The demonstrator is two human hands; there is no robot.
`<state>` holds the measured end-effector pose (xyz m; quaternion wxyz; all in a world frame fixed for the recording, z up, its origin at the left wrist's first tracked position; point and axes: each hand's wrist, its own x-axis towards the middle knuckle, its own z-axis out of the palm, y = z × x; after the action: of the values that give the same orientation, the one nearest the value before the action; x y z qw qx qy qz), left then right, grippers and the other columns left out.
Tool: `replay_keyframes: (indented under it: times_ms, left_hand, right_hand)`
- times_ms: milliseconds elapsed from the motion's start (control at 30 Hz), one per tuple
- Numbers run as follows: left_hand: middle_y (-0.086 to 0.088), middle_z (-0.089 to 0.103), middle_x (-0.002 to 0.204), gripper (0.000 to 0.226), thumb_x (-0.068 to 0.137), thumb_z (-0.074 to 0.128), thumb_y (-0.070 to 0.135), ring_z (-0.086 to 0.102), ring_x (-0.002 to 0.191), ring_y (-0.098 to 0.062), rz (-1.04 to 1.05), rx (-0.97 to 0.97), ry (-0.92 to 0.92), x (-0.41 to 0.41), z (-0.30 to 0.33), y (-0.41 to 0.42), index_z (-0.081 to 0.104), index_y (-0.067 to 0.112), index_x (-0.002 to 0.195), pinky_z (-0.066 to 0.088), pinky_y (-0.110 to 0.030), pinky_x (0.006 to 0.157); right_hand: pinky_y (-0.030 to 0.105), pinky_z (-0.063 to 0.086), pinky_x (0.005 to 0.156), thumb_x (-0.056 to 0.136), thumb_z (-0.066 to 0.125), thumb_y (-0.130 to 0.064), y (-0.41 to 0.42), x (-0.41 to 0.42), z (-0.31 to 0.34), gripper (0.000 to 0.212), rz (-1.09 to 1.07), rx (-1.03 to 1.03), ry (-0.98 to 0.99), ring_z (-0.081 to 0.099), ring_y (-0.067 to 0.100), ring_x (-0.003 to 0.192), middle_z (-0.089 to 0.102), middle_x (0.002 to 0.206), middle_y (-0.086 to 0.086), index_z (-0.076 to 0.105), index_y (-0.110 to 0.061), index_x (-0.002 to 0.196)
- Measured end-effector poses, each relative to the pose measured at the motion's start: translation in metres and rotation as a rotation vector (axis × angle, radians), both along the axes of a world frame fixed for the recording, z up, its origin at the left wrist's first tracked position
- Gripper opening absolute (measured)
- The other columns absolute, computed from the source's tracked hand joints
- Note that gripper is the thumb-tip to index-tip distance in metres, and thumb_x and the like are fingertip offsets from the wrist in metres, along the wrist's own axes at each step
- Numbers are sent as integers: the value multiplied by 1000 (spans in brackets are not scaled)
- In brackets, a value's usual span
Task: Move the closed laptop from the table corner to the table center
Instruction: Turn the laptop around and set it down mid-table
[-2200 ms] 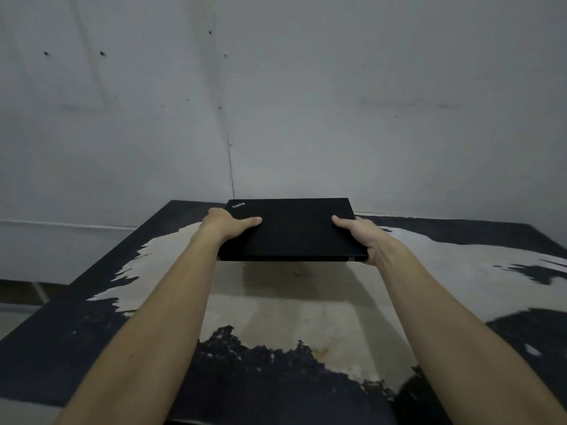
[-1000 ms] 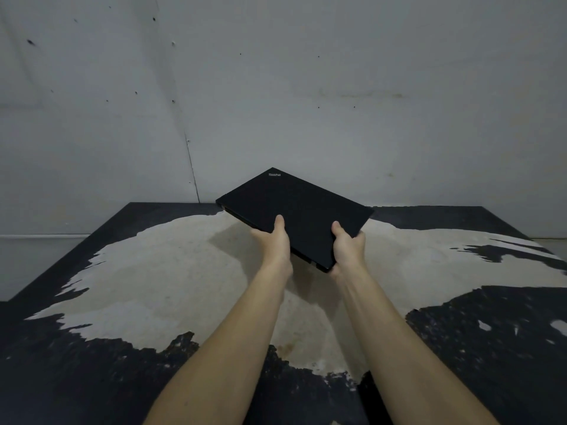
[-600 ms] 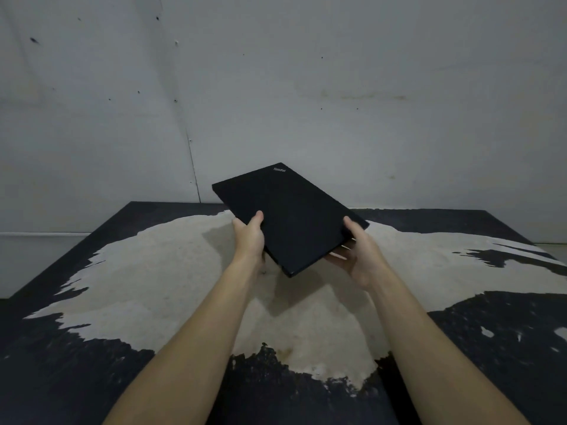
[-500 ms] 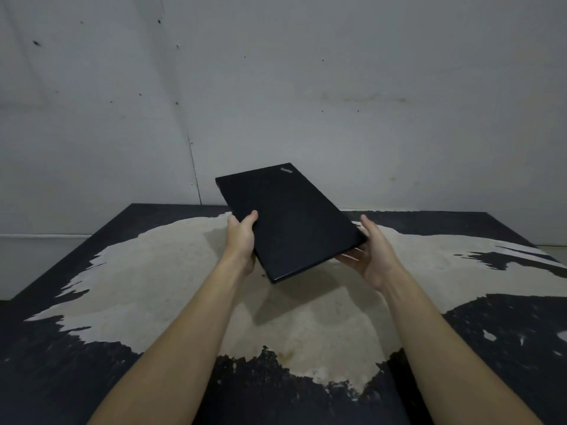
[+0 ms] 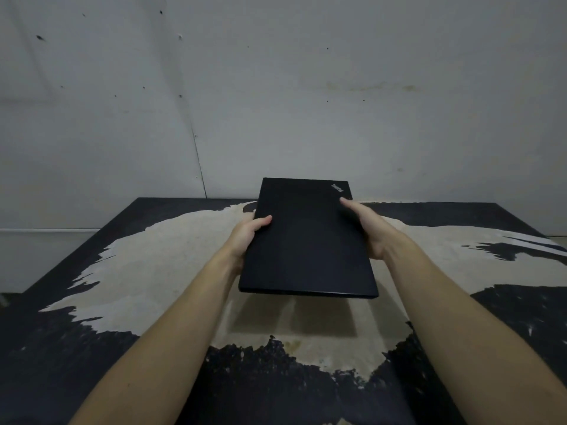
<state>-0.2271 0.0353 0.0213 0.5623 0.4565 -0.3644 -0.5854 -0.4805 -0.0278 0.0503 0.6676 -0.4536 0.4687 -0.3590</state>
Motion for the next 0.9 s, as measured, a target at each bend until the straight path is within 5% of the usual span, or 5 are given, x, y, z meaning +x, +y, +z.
replay_keyframes:
  times_ms: [267,433,600,700,900]
  left_hand:
    - [-10,78,104,29,102,56,28,77,82,-24,36,2,24,1,12,-6,74,7,111,59,-30,70]
    - [-20,66,138,77,99,40,66,62,129,-37,57,-20,374,7,-1,-3,74,2,124,41,-44,114]
    - [-15,73,128,99,87,32,87,72,114,-29,218,-46,572,-1,-12,-1,70,4,128,55,-38,98]
    - [-15,72,130,90,91,38,81,69,116,-29,262,-52,539,-13,-8,0,68,7,132,54,-39,100]
    - [-7,74,129,40,98,66,27,71,115,-26,284,-27,346,-46,-9,5,63,18,136,59,-45,96]
  right_hand:
    - [33,62,52,98,67,-28,3,5,-13,25,-139,74,-113,79,24,66,81,84,10,74,-7,108]
    - [35,63,61,101,61,-25,2,8,-22,25,-270,63,-262,79,25,73,82,91,10,73,-8,115]
    - [38,62,71,98,65,-23,2,17,-34,31,-426,36,-331,77,27,94,80,109,8,70,-10,126]
    - [35,61,64,97,67,-21,4,24,-37,31,-536,24,-365,76,26,92,78,109,8,66,-10,127]
    - [39,62,75,99,66,-20,11,40,-34,25,-681,-9,-349,72,26,92,72,103,4,59,-13,121]
